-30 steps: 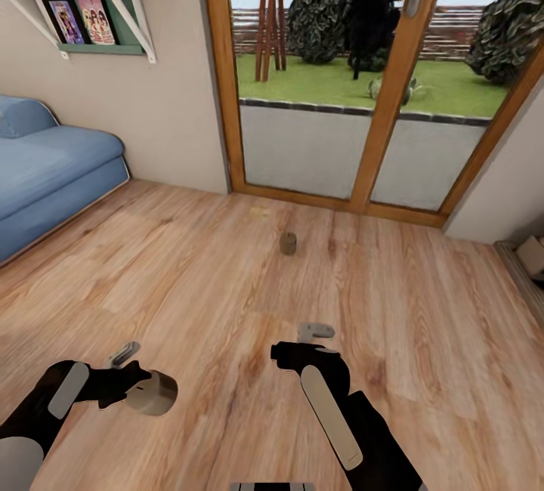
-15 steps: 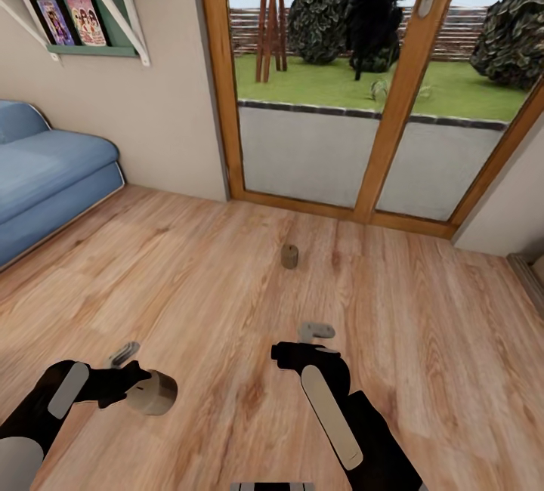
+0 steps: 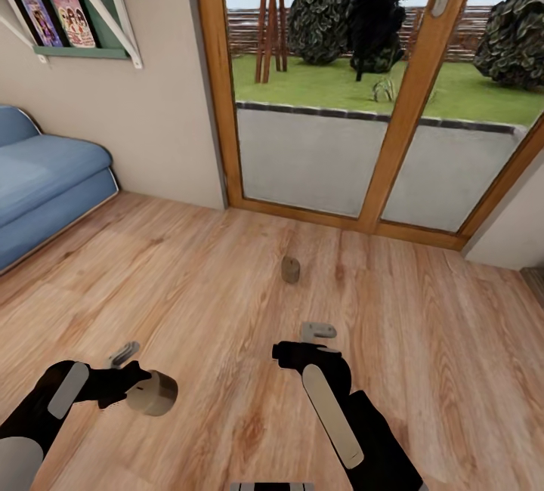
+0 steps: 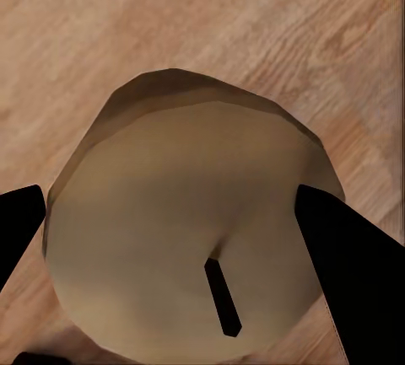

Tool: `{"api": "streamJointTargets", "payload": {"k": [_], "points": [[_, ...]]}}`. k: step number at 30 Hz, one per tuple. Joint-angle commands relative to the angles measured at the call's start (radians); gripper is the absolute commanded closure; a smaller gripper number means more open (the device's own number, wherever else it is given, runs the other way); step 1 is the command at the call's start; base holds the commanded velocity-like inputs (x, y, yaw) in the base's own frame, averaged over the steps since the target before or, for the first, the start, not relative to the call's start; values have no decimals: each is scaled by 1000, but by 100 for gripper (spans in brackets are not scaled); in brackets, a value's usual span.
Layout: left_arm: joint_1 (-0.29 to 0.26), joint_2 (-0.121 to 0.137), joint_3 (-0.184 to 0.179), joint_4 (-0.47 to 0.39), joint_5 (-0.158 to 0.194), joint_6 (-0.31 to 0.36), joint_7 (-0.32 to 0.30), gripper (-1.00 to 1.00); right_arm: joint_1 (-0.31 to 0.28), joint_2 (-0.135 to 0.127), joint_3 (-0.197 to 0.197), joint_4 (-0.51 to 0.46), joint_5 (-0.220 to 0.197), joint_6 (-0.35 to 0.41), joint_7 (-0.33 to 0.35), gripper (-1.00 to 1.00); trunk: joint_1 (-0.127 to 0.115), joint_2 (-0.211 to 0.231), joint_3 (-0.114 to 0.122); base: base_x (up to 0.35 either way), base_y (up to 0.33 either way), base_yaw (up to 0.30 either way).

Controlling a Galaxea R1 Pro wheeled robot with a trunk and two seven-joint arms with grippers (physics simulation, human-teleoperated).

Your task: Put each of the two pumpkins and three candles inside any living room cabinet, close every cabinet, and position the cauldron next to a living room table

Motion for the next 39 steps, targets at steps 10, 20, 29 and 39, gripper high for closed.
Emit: {"api": "streamJointTargets", "payload": {"k": [10, 20, 29, 39], "points": [[8, 83, 75, 0, 16, 60, -227, 100, 0, 0, -114, 0, -2, 1, 4, -100, 0, 0, 0, 287, 56, 0], [15, 184, 109, 14, 10, 88, -737, 100, 0, 0, -258, 60, 3, -2, 198, -100, 0, 0, 0, 309, 82, 0], [15, 190, 108, 15, 7, 85, -777, 100, -4, 0, -262, 182, 16, -101, 213, -100, 0, 0, 0, 315, 43, 0], [15, 185, 105, 15, 6, 80, -773, 100, -19, 0, -265, 231, 17, -99, 147, -100, 0, 0, 0, 322, 1, 0]]}}
